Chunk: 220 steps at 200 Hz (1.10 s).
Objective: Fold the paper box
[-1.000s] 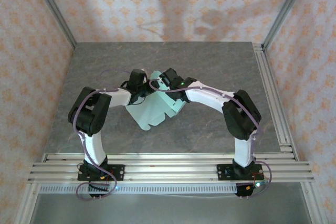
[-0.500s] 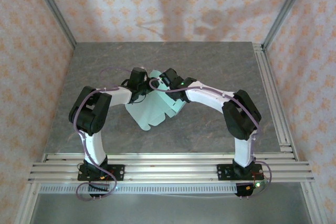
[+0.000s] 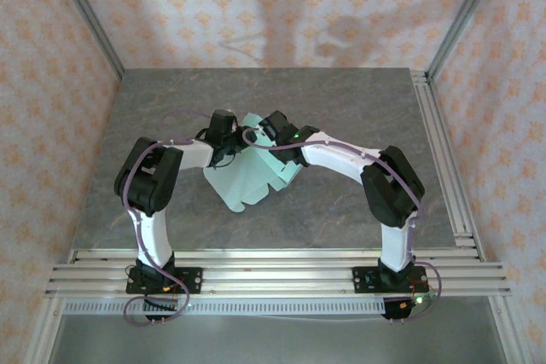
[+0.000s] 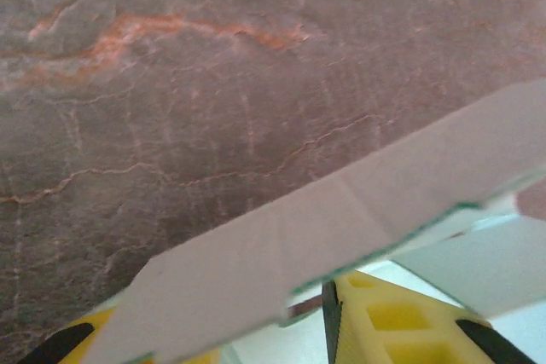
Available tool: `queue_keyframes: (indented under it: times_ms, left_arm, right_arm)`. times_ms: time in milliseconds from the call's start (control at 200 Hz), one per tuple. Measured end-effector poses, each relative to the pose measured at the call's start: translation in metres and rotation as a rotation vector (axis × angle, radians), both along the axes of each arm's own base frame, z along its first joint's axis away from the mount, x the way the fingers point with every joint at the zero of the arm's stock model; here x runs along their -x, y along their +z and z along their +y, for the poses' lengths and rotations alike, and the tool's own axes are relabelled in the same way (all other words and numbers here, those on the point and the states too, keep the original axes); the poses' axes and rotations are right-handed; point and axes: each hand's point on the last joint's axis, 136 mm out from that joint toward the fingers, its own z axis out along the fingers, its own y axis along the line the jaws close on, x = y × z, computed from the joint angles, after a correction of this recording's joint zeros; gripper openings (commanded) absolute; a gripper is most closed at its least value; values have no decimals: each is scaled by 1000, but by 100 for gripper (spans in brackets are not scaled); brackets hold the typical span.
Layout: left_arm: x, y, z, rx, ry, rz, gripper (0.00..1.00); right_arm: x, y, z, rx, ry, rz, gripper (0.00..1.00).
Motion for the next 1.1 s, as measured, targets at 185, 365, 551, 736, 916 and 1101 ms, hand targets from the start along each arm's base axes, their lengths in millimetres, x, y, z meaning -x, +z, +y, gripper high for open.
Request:
queue_keyframes:
  times_ms: [185, 365, 551, 736, 916, 1101]
  left_arm:
    - [1, 5, -1, 2, -8, -5, 36]
    - [5, 51, 1, -5, -24, -84, 39]
    - [12, 109, 13, -53, -14, -215, 44]
    - [14, 116, 31, -148, 3, -237, 54]
    - [11, 101, 75, -196, 76, -196, 58]
    - [7, 88, 118, -207, 165, -157, 59]
  right_arm:
    - [0, 0, -1, 4, 2, 2, 0]
    - [0, 0, -1, 6, 4, 1, 0]
    - [0, 0, -1, 10, 4, 0, 0]
    - [0, 0, -1, 23, 20, -3, 0]
    - [0, -3, -7, 78, 70, -34, 0]
    - [0, -3, -14, 177, 138, -97, 0]
